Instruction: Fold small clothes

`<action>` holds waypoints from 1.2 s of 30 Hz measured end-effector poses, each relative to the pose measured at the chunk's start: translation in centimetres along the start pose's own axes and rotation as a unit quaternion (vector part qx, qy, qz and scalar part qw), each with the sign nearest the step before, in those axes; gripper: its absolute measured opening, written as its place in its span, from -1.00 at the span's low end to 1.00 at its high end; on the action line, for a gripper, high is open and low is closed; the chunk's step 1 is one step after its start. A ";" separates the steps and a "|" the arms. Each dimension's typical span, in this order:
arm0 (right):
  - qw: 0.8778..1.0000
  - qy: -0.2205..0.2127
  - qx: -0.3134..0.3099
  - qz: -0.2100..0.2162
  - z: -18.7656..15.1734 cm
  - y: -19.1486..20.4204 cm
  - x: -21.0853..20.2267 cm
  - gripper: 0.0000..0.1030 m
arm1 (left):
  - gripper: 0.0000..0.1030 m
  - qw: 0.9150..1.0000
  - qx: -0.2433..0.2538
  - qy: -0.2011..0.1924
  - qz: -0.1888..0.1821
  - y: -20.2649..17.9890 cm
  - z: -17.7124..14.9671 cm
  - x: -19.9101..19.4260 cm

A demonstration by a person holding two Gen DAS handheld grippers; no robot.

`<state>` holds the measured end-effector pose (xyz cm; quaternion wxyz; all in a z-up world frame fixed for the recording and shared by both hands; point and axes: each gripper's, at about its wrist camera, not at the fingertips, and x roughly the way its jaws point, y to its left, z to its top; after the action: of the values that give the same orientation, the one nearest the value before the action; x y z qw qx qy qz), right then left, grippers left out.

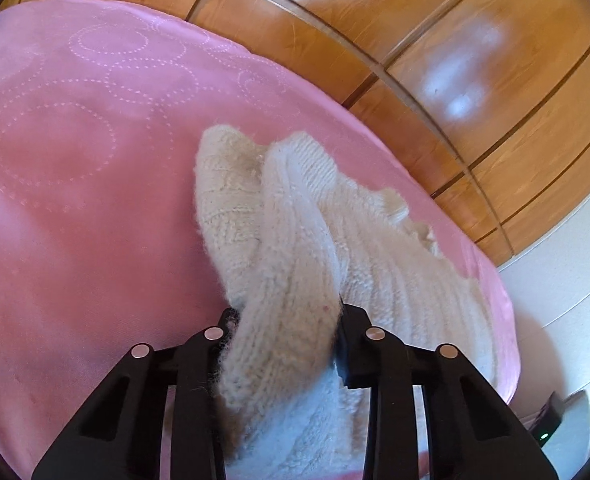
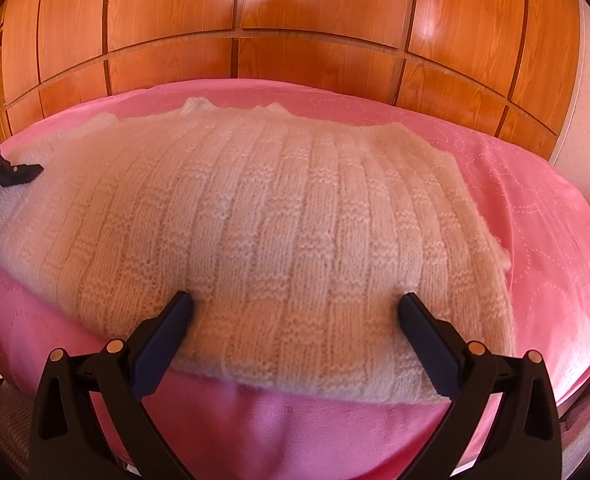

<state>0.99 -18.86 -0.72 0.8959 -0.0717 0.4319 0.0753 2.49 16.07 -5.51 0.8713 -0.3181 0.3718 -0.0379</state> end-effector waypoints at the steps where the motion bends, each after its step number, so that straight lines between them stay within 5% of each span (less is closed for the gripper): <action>1: 1.000 0.000 0.000 0.000 0.0 0.0 0.0 0.97 | -0.44 1.000 -0.001 -0.006 -0.005 -0.3 0.2 -0.4; 19: 1.000 -0.006 0.001 0.008 1.0 -0.6 -1.2 0.97 | -0.49 0.986 0.121 -0.085 -0.074 -11.0 2.0 -4.7; 24: 0.998 -0.047 0.022 -0.046 2.2 -2.9 -2.8 0.97 | -0.49 0.980 0.153 -0.085 -0.097 -14.3 1.8 -4.8; 31: 0.987 0.009 0.097 -0.126 1.4 -7.9 -1.4 0.97 | -0.49 0.974 0.181 -0.069 -0.120 -18.1 1.5 -3.7; 36: 0.984 0.034 0.156 -0.085 0.1 -10.2 -0.2 0.97 | -0.49 0.968 0.203 -0.058 -0.134 -20.6 0.9 -2.9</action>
<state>2.96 -28.83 0.10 0.8839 0.0300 0.4611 -0.0717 4.56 1.08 8.73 0.9246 -0.1834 0.2593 -0.2104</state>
